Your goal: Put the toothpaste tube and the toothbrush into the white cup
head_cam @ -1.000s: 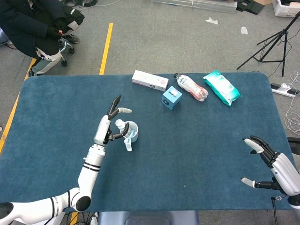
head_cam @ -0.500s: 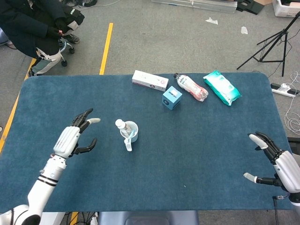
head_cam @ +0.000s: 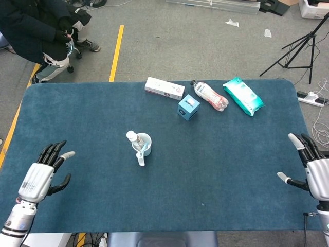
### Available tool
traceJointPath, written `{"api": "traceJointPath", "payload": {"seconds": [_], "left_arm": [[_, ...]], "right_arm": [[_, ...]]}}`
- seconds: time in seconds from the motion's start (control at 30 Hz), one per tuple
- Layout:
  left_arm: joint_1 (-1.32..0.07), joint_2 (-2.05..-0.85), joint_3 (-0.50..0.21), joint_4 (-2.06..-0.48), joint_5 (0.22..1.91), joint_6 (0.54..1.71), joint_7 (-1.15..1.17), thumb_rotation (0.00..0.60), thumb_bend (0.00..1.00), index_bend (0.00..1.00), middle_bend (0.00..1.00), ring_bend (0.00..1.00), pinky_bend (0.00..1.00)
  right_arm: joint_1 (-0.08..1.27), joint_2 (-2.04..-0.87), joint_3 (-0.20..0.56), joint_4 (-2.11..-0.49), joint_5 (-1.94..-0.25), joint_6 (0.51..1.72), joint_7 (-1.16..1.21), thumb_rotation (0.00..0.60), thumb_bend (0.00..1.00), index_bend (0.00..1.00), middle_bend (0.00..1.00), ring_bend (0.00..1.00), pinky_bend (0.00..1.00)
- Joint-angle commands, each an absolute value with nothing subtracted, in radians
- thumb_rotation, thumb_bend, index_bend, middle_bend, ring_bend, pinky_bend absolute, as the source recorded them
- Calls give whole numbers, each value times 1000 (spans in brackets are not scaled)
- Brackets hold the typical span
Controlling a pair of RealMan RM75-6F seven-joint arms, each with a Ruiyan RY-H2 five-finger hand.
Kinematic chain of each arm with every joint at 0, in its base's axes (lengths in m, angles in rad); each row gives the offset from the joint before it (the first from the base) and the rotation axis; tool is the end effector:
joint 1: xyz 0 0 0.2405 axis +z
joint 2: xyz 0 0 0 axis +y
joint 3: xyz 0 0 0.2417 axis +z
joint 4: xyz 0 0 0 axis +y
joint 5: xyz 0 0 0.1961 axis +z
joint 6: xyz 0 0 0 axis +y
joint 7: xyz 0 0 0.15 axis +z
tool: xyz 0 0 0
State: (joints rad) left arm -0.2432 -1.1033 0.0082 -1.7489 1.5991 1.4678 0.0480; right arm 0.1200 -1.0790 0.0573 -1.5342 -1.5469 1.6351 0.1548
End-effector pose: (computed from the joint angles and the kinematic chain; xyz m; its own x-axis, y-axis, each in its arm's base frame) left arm -0.2291 0.2088 0.1444 0.3485 0.0262 0.9370 0.9078 -0.2583 -0.3304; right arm -0.2846 -0.1955 0.2032 0.3453 0.1663 0.9236 -0.9252 -0.1046 0.3647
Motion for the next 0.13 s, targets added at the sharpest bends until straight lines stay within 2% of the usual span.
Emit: {"api": "traceJointPath", "payload": {"seconds": [0.03, 0.13], "left_arm": [[-222, -1109, 16, -1726, 1608, 1492, 53, 600, 420, 199, 0, 0, 0], [-203, -1115, 15, -1706, 1609, 1517, 45, 600, 420, 199, 0, 0, 0]], "right_arm": [[123, -1077, 82, -1571, -1489, 1580, 106, 600, 12, 48, 160, 85, 403], [127, -1067, 88, -1576, -1481, 1561, 121, 600, 12, 48, 160, 85, 403]]}}
